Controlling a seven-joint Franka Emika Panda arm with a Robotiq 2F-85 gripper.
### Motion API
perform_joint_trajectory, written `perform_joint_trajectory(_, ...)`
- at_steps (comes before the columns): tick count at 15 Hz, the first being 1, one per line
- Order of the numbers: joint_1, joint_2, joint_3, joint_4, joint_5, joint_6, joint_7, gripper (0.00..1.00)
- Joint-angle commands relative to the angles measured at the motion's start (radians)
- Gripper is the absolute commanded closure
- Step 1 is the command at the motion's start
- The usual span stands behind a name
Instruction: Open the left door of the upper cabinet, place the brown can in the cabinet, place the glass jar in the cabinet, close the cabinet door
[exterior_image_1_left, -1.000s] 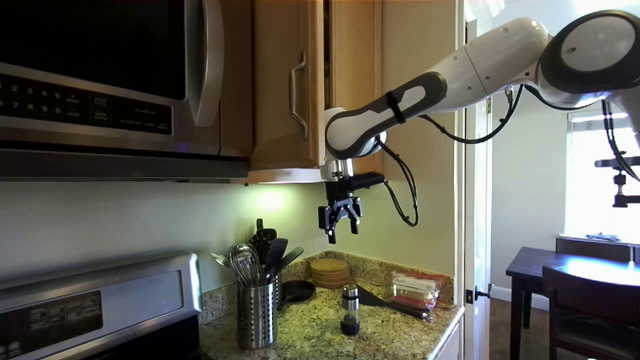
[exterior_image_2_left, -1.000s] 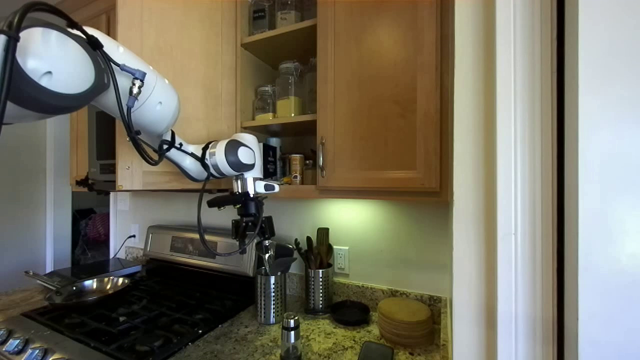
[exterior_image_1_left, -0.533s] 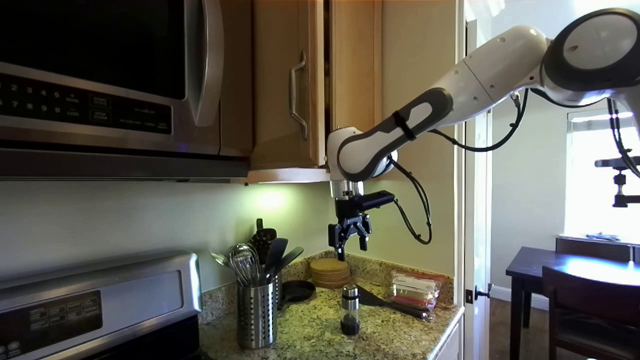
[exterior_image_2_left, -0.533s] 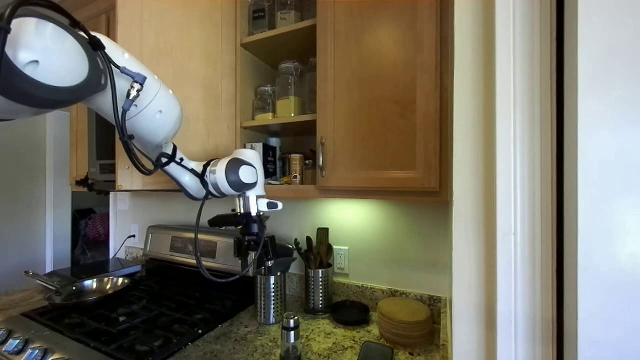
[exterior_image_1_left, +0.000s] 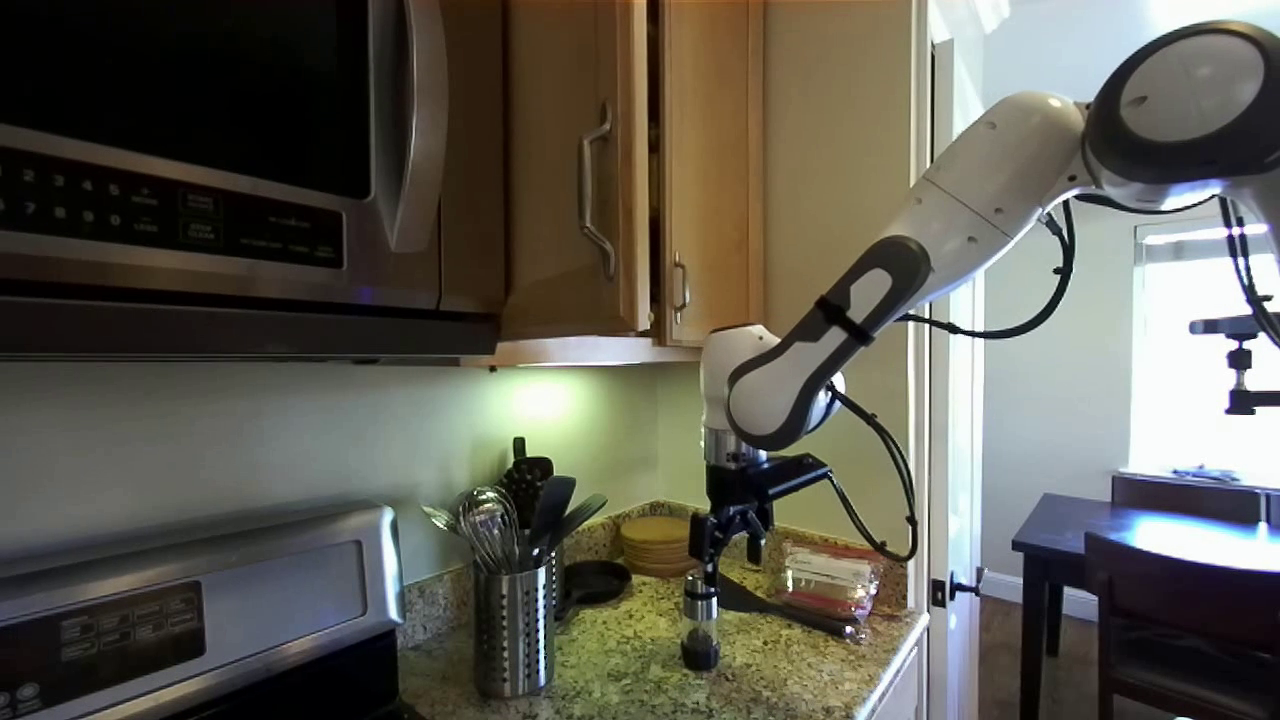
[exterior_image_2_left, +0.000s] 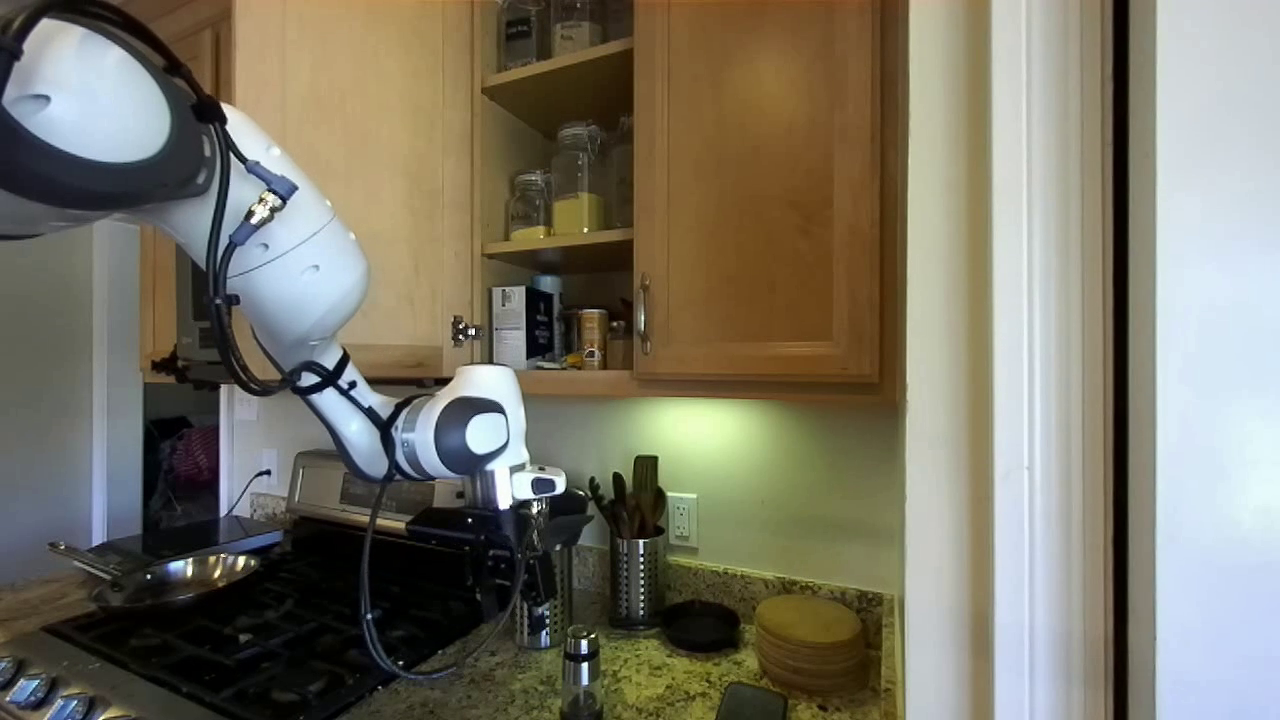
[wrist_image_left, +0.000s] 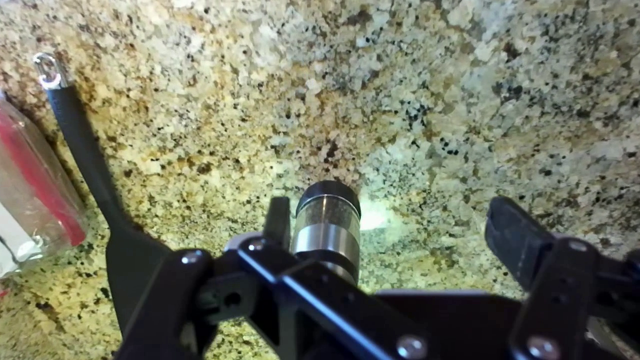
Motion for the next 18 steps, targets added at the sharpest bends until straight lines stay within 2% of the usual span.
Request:
perform_joint_trajectory(1, -0.027, -0.011, -0.004, -0.113, 0.029, 0.195, -0.048, 0.0)
perform_joint_trajectory(4, -0.033, 0.017, -0.011, -0.138, 0.028, 0.289, -0.07, 0.0)
perform_joint_trajectory(5, -0.017, 0.019, -0.015, -0.107, 0.02, 0.236, -0.044, 0.0)
perform_joint_trajectory(12, -0.009, 0.032, -0.027, -0.127, 0.008, 0.28, -0.027, 0.0)
perform_joint_trajectory(14, -0.022, 0.044, -0.004, -0.159, 0.056, 0.398, -0.042, 0.0)
perform_joint_trajectory(18, 0.032, 0.062, -0.059, -0.222, 0.016, 0.583, 0.023, 0.0)
